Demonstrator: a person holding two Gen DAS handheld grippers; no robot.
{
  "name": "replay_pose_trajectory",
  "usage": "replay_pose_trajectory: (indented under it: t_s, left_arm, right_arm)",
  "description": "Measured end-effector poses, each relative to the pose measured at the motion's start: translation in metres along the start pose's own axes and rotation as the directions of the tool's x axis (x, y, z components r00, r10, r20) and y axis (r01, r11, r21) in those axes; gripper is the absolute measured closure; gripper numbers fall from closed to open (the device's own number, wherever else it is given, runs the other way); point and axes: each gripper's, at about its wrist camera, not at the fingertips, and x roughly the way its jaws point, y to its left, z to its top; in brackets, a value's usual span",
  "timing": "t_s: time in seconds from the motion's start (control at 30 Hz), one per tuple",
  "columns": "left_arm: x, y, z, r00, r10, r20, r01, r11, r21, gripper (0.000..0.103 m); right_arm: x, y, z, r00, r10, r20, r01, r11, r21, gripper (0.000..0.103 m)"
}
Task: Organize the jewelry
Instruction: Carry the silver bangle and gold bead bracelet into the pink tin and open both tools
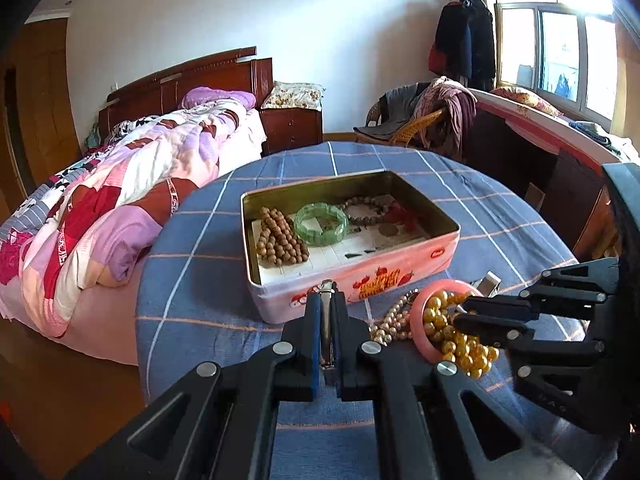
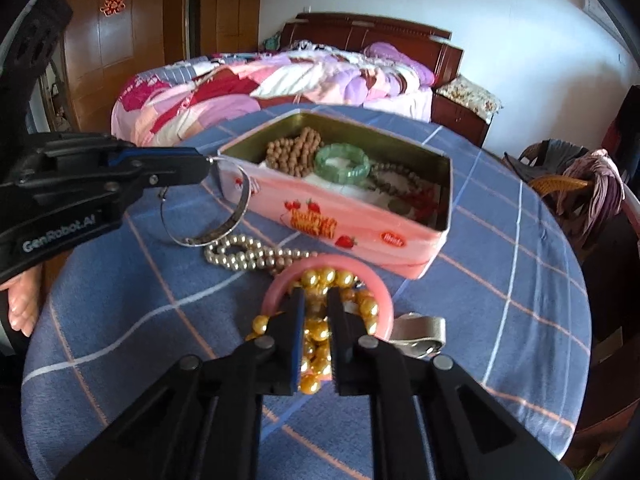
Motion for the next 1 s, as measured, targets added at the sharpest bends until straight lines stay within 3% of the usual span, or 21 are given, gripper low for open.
replay_pose_trajectory:
  t_s: [0.37,0.77,1.0]
  left_arm:
    - [-0.026,0.008,0.021,0.997,-0.008,0.074,0.01,1.0,-0.017,0.099]
    - [-0.027,0.013,0.052,0.993,0.002,0.119,-0.006,1.0,0.031,0.099]
    - [-0.01,0.016,0.077,0.99,0.043,0.133,-0.052,0.997,0.063,0.099]
  right_arm:
    - [-0.041,-0.007,0.033,0.992,0.011,0.129,-0.013,1.0,0.015,0.09]
    - [-0.046,-0.015,0.07,0.979,-0.023,0.201,0.024,1.0,-0.006,0.09]
    - [-0.034,-0.028,0.092,0.973,-0.056,0.222,0.057,0.998,0.0,0.09]
